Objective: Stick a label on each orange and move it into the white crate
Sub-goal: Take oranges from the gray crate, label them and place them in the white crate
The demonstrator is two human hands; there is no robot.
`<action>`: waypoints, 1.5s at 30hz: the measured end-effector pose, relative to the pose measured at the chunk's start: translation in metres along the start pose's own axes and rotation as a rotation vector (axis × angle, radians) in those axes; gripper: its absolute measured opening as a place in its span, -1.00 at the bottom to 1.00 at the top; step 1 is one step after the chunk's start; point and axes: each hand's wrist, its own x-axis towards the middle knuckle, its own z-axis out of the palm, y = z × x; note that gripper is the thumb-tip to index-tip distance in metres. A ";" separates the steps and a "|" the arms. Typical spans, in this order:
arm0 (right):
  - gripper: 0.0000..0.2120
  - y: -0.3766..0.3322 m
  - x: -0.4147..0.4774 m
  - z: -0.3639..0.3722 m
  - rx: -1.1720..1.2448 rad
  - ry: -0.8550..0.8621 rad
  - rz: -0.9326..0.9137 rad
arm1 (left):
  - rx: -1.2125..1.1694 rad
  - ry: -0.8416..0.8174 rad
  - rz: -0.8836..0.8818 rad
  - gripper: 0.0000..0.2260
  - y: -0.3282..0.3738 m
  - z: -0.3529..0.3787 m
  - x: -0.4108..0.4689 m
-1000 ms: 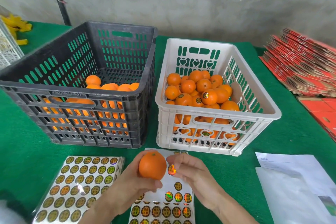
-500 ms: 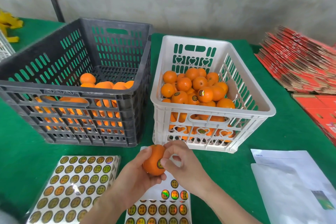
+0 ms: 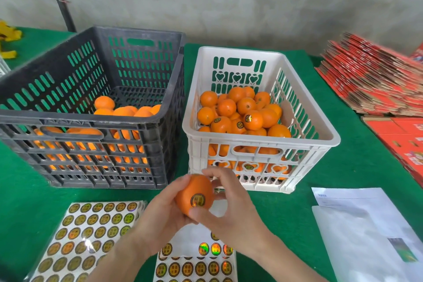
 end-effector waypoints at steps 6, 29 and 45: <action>-0.34 -0.020 0.029 -0.033 -0.021 0.308 -0.309 | 0.259 -0.200 0.264 -0.59 0.065 0.047 0.014; -0.55 0.125 0.275 -0.187 -0.710 0.055 0.515 | 1.857 0.342 0.619 -0.83 0.111 0.043 0.143; -0.84 -0.053 0.211 -0.041 -0.437 -0.003 -0.563 | 1.710 0.453 0.458 -0.68 0.236 -0.032 0.095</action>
